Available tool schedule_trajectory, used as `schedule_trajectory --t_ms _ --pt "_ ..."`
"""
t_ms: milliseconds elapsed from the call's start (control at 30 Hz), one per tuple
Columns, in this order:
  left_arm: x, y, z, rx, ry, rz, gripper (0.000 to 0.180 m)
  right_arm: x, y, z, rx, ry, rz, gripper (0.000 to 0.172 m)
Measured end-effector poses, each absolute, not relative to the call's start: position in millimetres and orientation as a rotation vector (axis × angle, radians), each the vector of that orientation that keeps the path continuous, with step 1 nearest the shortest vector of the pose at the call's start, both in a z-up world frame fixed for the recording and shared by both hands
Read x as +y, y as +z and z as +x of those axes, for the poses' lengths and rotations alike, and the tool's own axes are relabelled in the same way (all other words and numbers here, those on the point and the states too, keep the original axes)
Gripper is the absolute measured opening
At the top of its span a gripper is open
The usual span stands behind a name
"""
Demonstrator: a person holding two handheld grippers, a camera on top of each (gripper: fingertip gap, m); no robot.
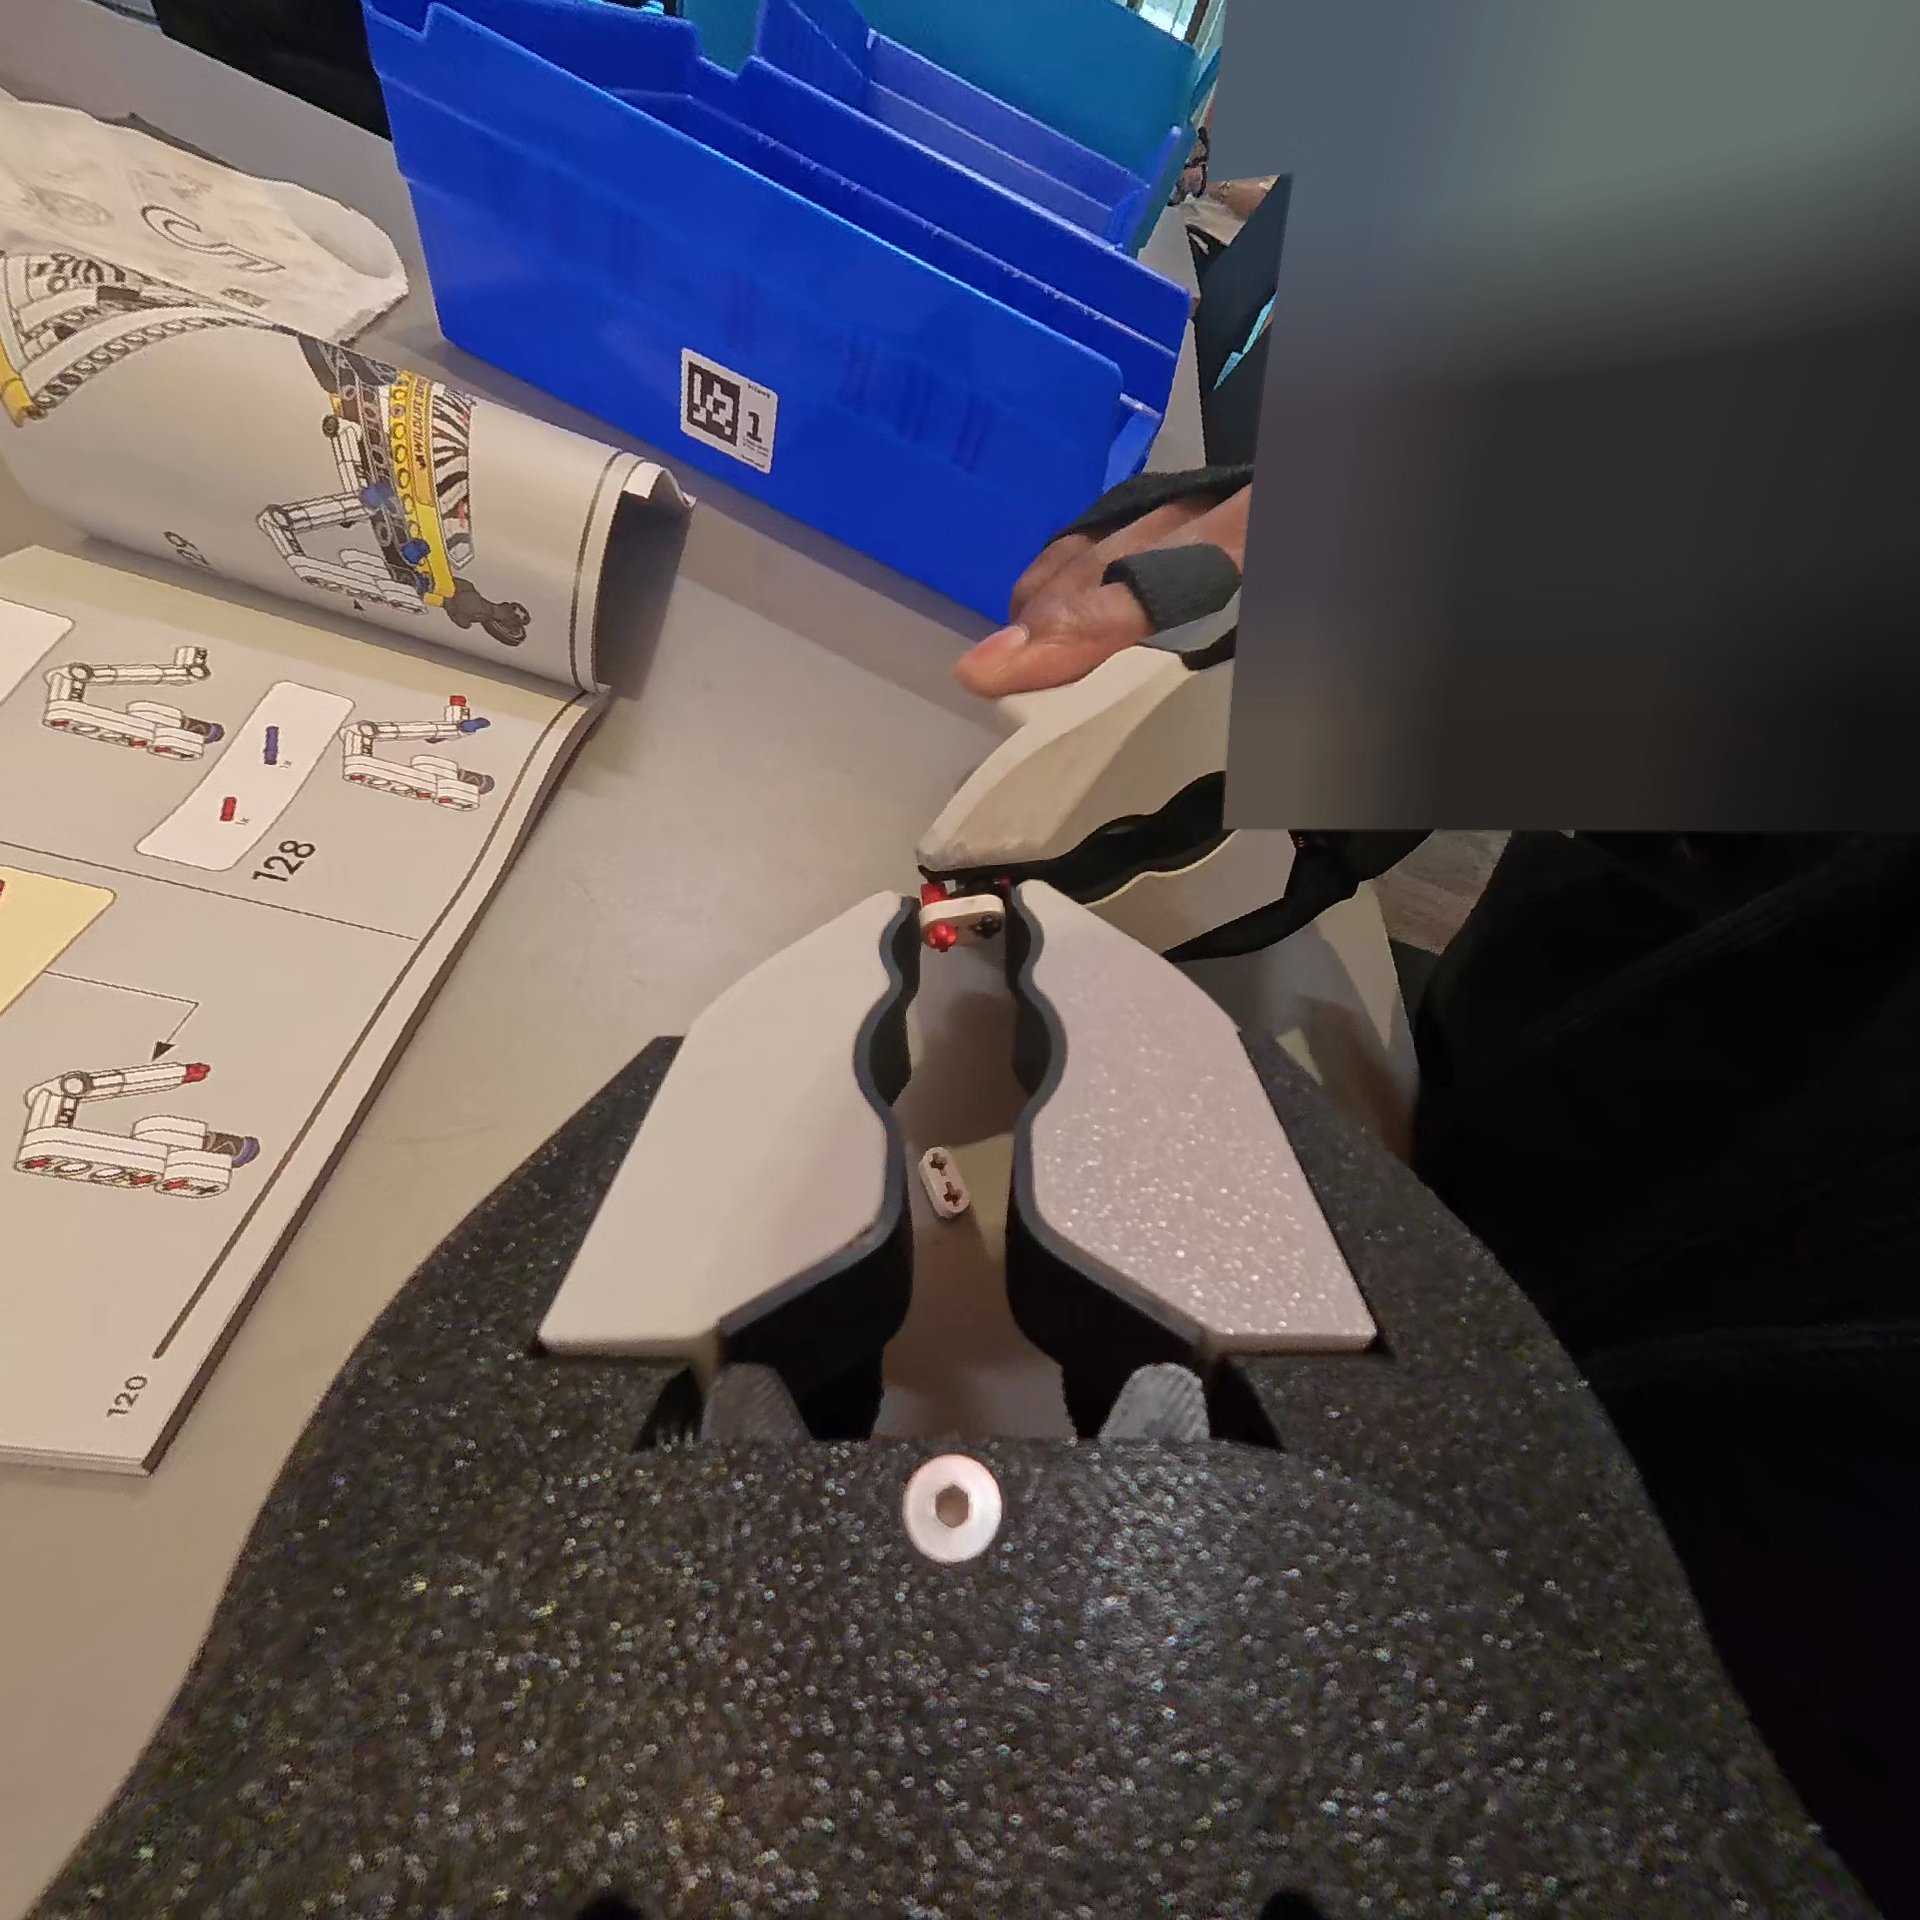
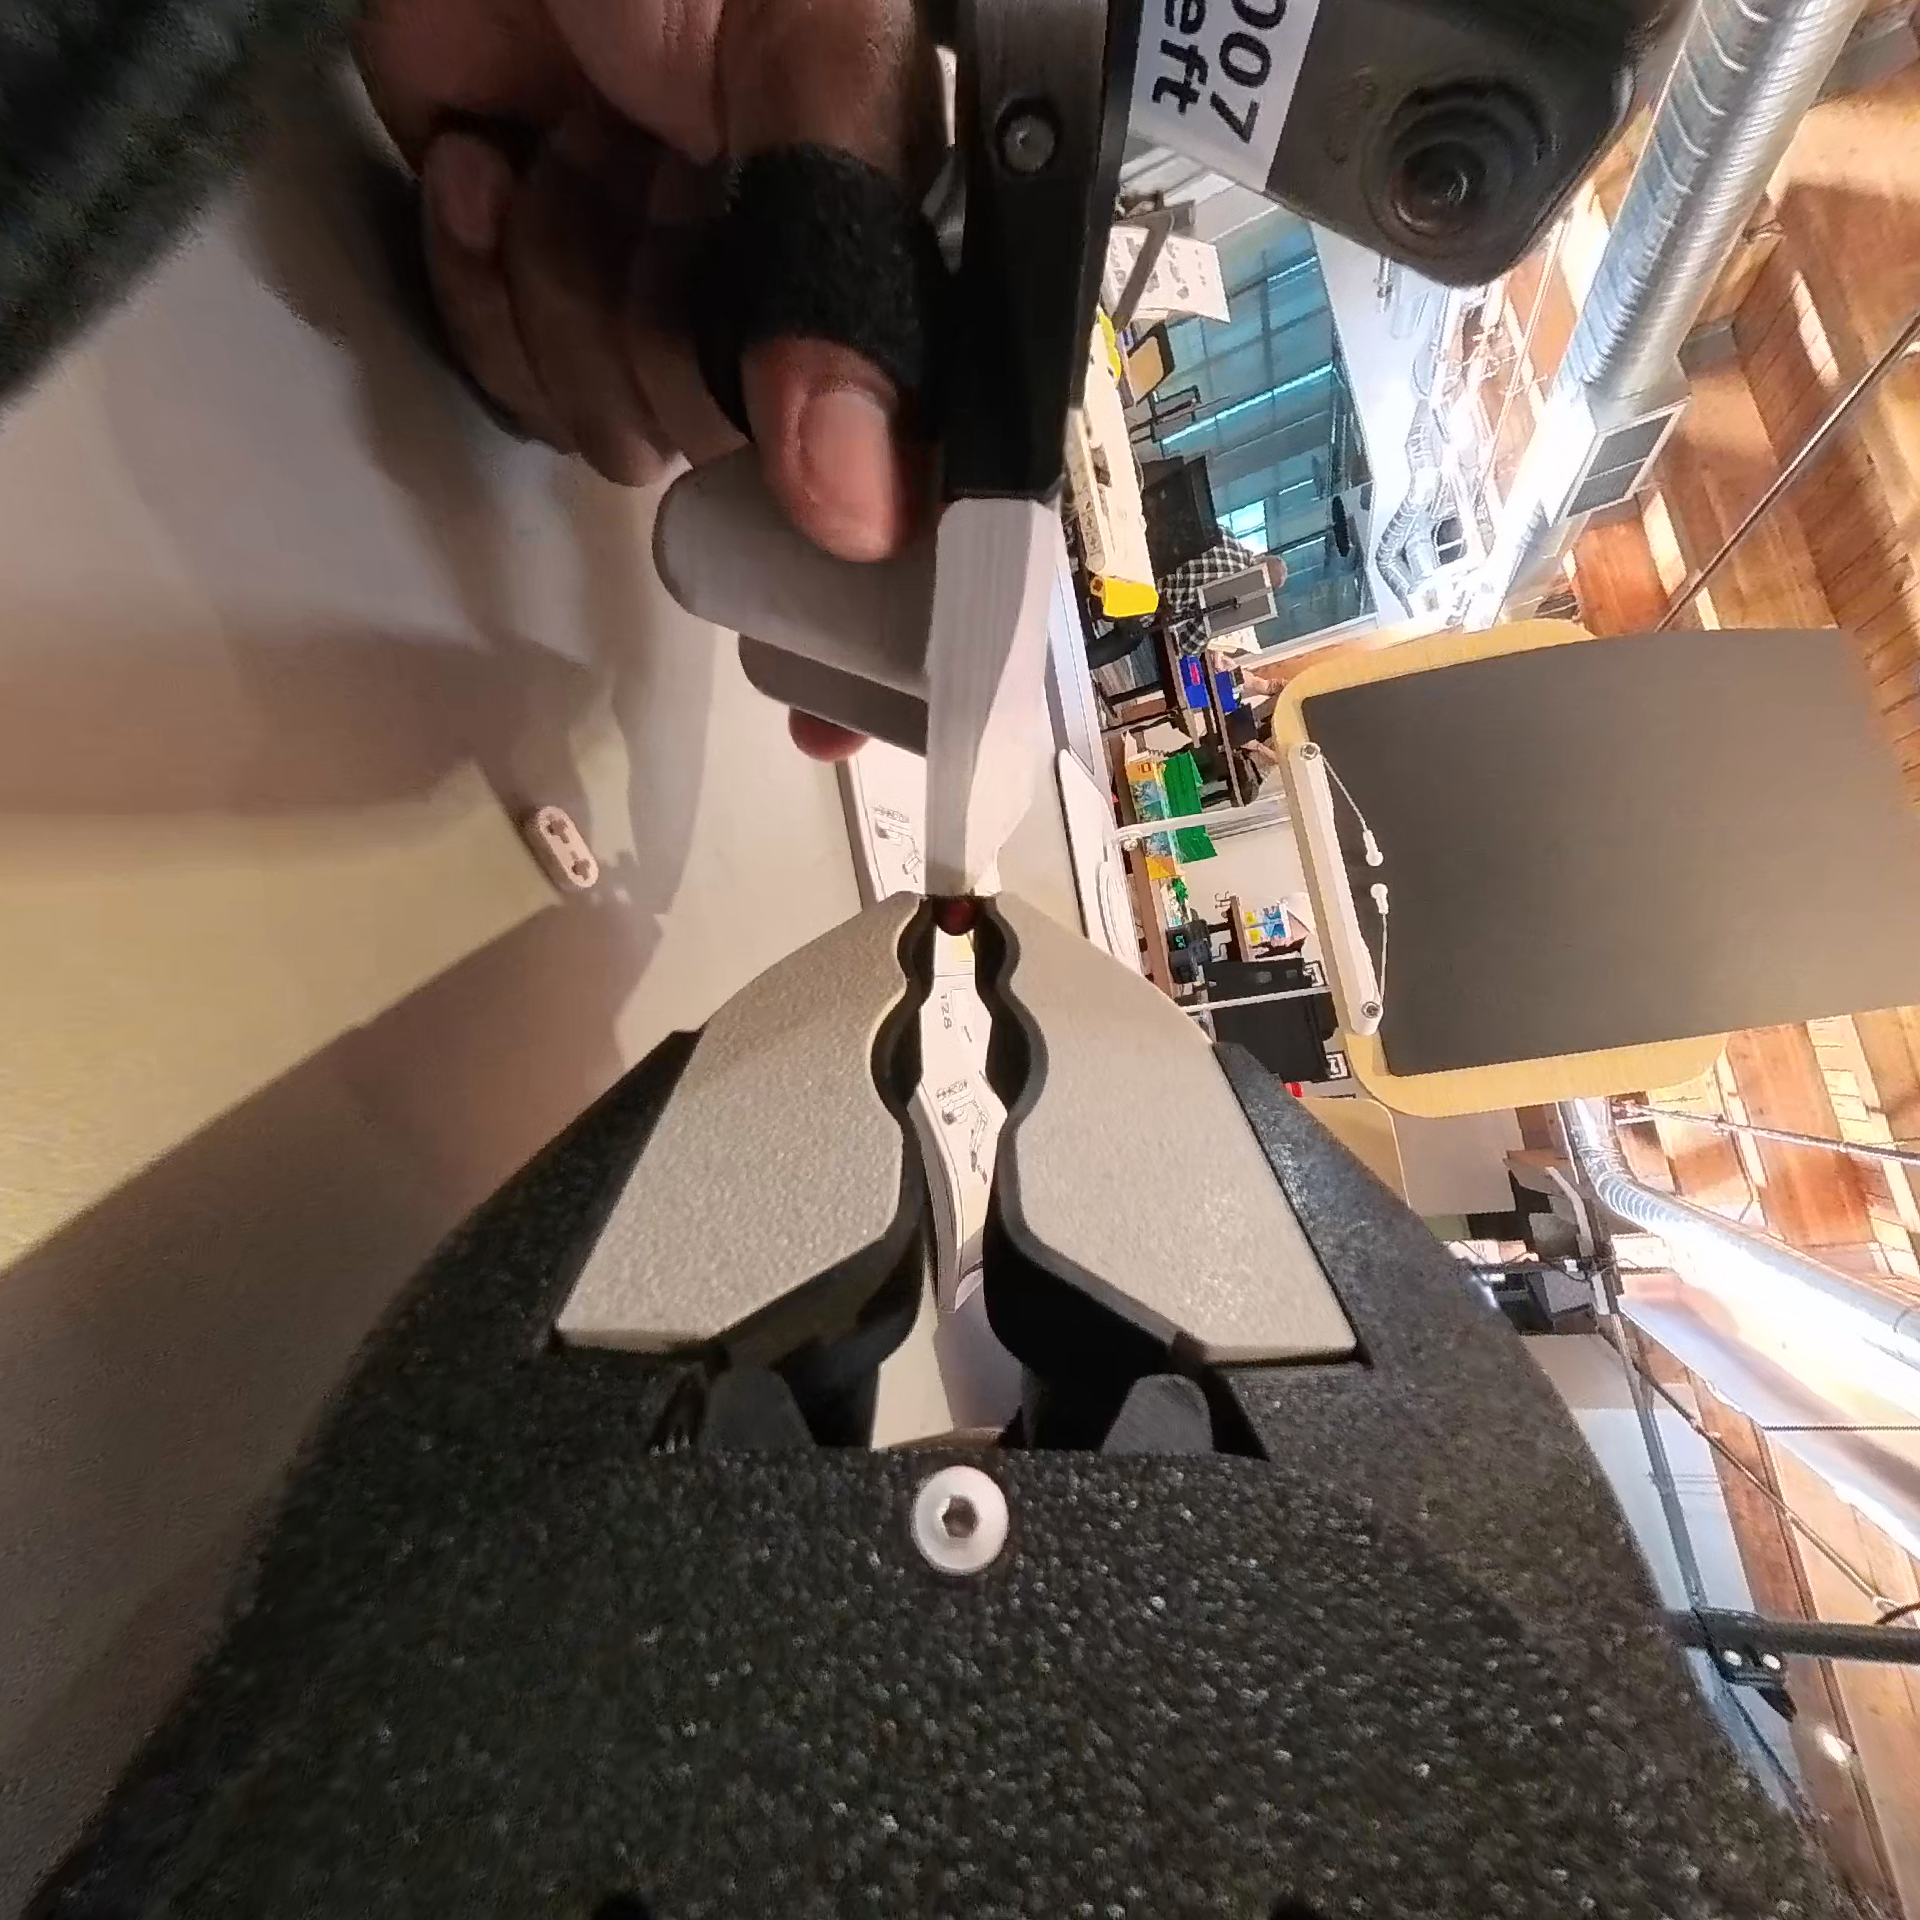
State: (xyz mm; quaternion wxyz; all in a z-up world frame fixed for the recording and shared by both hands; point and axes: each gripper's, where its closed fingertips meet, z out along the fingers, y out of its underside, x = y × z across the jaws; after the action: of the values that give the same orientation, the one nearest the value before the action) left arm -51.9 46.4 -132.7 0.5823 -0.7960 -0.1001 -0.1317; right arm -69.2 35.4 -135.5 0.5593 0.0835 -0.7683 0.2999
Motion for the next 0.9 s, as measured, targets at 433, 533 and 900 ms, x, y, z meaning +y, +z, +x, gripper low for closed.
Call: schedule_trajectory --t_ms 433,533,900 --pt "39 -132 -46 -0.173 -0.35 -1.866 0.016 34 -135 -63 -1.835 0.768 0.196 0.007" --pt "28 -133 -63 -0.221 -0.296 -1.872 0.016 62 -134 -78 -1.811 0.666 0.104 0.006" --pt "19 -144 -59 -0.12 -0.316 -1.965 0.016 44 -177 -68 -2.025 0.668 0.269 0.007"
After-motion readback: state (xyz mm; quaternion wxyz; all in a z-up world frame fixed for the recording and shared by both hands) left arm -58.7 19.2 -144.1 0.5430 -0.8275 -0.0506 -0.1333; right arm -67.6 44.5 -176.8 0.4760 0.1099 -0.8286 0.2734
